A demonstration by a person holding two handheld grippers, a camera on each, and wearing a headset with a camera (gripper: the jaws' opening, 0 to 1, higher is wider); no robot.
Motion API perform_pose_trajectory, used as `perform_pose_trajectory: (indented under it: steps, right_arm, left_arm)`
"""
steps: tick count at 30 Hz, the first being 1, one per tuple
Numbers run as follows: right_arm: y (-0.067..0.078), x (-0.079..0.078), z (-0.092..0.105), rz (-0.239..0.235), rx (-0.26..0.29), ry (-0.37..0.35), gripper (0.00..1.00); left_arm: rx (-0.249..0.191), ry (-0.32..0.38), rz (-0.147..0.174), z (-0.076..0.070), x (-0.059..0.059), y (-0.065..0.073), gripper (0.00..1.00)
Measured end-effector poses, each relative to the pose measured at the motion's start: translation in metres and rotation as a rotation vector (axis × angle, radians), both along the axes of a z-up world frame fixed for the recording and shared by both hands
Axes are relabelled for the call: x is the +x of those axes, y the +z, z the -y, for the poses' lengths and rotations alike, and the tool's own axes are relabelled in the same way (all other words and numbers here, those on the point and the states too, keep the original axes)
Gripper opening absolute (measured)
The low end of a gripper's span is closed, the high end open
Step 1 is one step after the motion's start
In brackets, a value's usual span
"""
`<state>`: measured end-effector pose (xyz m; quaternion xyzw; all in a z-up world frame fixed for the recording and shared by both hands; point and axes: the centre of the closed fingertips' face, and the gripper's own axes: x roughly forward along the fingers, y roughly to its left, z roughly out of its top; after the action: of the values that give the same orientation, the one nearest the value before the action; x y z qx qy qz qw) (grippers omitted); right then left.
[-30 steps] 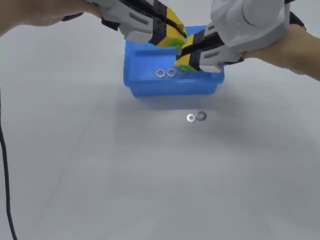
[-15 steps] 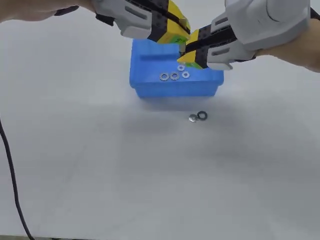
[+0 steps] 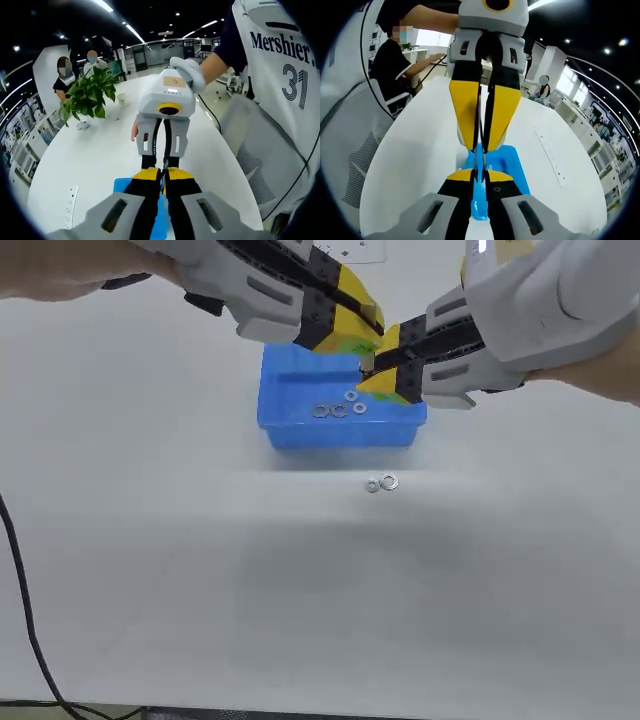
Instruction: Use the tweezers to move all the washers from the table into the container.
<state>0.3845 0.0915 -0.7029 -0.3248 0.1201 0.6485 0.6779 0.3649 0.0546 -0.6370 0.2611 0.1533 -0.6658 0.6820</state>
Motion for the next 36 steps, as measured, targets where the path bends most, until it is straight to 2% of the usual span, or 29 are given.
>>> perform_pose_trajectory:
  steps: [3, 8, 14, 19, 23, 31, 33, 36]
  right_arm:
    - [-0.006, -0.016, 0.005, -0.016, -0.002, 0.000, 0.10]
    - [-0.020, -0.039, 0.008, -0.046, -0.012, 0.009, 0.10]
    - [-0.034, -0.055, 0.010, -0.075, -0.016, 0.016, 0.10]
    - [-0.040, -0.063, 0.010, -0.100, -0.016, 0.010, 0.09]
    - [-0.046, -0.067, 0.012, -0.112, -0.016, 0.002, 0.09]
    - [-0.059, -0.068, 0.017, -0.137, -0.014, -0.017, 0.09]
    - [-0.063, -0.068, 0.017, -0.144, -0.015, -0.021, 0.09]
    - [-0.068, -0.066, 0.018, -0.144, -0.018, -0.026, 0.09]
  left_arm:
    - [-0.006, -0.003, -0.015, 0.004, -0.013, -0.004, 0.07]
    - [0.001, -0.020, -0.055, 0.008, -0.037, -0.020, 0.07]
    - [0.002, -0.017, -0.083, 0.009, -0.050, -0.031, 0.07]
    - [-0.012, -0.001, -0.108, 0.009, -0.054, -0.039, 0.07]
    - [-0.015, 0.009, -0.113, 0.010, -0.055, -0.045, 0.07]
    - [-0.028, 0.029, -0.133, 0.013, -0.053, -0.060, 0.07]
    - [-0.026, 0.030, -0.135, 0.012, -0.051, -0.067, 0.07]
    - [-0.026, 0.033, -0.137, 0.013, -0.050, -0.069, 0.07]
